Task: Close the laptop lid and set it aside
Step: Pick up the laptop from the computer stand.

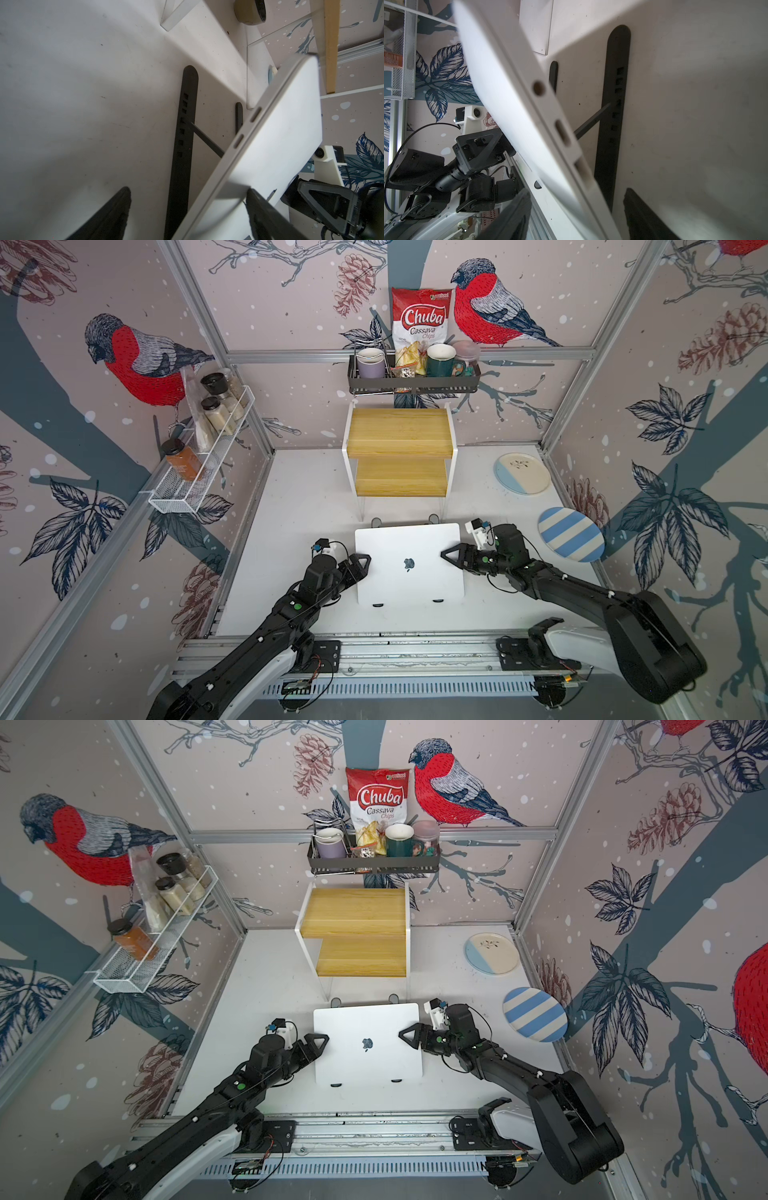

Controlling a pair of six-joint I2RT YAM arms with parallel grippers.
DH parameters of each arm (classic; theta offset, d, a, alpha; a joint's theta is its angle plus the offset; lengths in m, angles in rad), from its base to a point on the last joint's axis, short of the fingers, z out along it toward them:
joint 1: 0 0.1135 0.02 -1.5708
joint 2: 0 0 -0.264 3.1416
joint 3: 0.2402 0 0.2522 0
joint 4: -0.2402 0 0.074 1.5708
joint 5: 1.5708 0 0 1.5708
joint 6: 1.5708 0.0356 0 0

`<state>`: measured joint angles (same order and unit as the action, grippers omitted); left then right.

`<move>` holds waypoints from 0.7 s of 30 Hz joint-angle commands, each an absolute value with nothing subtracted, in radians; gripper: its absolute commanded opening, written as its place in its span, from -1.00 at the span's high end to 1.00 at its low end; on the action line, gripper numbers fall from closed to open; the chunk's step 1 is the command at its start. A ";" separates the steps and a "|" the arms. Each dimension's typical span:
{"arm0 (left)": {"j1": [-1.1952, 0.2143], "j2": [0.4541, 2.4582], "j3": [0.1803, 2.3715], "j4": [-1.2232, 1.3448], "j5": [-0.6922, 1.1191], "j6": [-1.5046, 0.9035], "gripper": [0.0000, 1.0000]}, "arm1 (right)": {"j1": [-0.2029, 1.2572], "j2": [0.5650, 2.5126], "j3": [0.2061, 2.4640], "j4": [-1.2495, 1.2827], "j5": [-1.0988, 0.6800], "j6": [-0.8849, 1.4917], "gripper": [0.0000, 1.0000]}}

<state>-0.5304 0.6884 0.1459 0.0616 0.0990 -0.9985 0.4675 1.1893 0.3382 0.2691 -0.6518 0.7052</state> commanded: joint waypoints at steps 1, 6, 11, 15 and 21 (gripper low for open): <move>-0.546 0.713 0.141 0.153 0.079 -1.021 -0.70 | 0.491 1.142 0.325 0.339 -0.648 0.712 -0.34; -0.558 0.733 0.139 0.177 0.068 -1.032 -0.68 | 0.502 1.053 0.309 0.301 -0.620 0.723 -0.12; -0.563 0.723 0.136 0.166 0.054 -1.040 -0.67 | 0.515 1.022 0.305 0.316 -0.621 0.752 0.05; -0.566 0.720 0.135 0.160 0.045 -1.044 -0.67 | 0.537 1.029 0.307 0.357 -0.625 0.782 0.20; -0.568 0.718 0.133 0.143 0.030 -1.049 -0.67 | 0.568 1.018 0.321 0.392 -0.626 0.827 0.37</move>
